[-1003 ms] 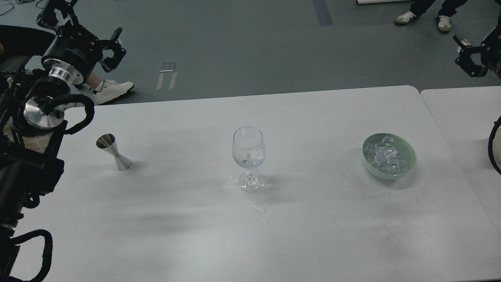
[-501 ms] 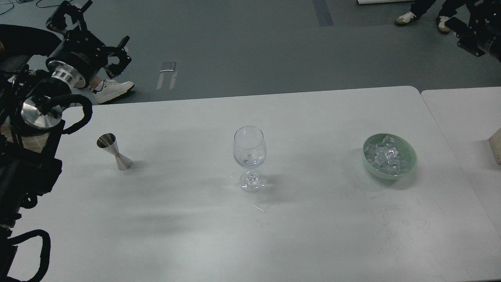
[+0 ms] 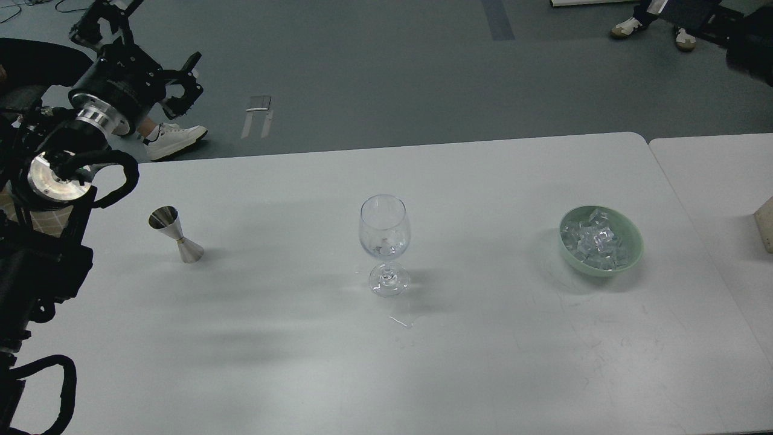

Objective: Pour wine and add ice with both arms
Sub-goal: 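Swing the right gripper over toward the bowl of ice, then lower the right gripper into the green bowl of ice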

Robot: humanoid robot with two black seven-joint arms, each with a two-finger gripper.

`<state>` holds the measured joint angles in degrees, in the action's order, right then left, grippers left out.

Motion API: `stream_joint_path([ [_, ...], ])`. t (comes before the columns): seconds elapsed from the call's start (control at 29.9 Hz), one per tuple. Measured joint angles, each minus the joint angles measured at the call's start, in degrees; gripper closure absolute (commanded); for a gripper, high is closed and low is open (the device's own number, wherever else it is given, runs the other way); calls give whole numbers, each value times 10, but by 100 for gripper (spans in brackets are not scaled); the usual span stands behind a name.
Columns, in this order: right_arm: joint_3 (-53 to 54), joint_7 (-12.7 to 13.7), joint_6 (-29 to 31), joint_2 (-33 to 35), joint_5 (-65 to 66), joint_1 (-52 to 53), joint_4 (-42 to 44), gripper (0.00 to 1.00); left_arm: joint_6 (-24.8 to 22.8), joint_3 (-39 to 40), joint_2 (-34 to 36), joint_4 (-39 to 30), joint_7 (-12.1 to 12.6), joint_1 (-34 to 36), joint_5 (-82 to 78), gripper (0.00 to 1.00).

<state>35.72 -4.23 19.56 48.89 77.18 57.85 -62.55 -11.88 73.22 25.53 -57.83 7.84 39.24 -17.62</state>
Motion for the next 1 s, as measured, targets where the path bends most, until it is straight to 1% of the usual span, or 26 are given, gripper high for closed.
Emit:
stream_joint_path([
  [0.17, -47, 0, 15, 8, 25, 2, -31, 1, 0, 0, -3, 0, -8, -5, -18, 3],
  [0.47, -149, 3, 16, 9, 100, -5, -83, 2, 0, -5, -3, 0, -9, -7, -20, 3],
  [0.57, -184, 5, 16, 11, 112, -8, -94, 5, 0, -7, -3, 0, -9, -8, -20, 3],
  [0.7, -203, 6, 15, 12, 118, -21, -106, 6, 2, -8, -7, 0, -10, -13, -20, 3],
  [0.74, -205, 8, 15, 12, 121, -26, -108, 6, 4, -8, -8, 0, -11, -14, -20, 3],
  [0.84, -206, 27, 15, 10, 130, -45, -112, 6, 7, -8, -10, 0, -11, -15, -21, 3],
  [0.87, -206, 32, 15, 9, 131, -50, -112, 4, 7, -8, -10, 0, -11, -15, -21, 3],
  [0.9, -206, 35, 15, 8, 132, -55, -113, 2, 8, -8, -10, 0, -12, -16, -21, 4],
  [1.0, -206, 40, 15, 2, 134, -67, -113, 2, 8, -8, -10, 0, -12, -21, -21, 4],
])
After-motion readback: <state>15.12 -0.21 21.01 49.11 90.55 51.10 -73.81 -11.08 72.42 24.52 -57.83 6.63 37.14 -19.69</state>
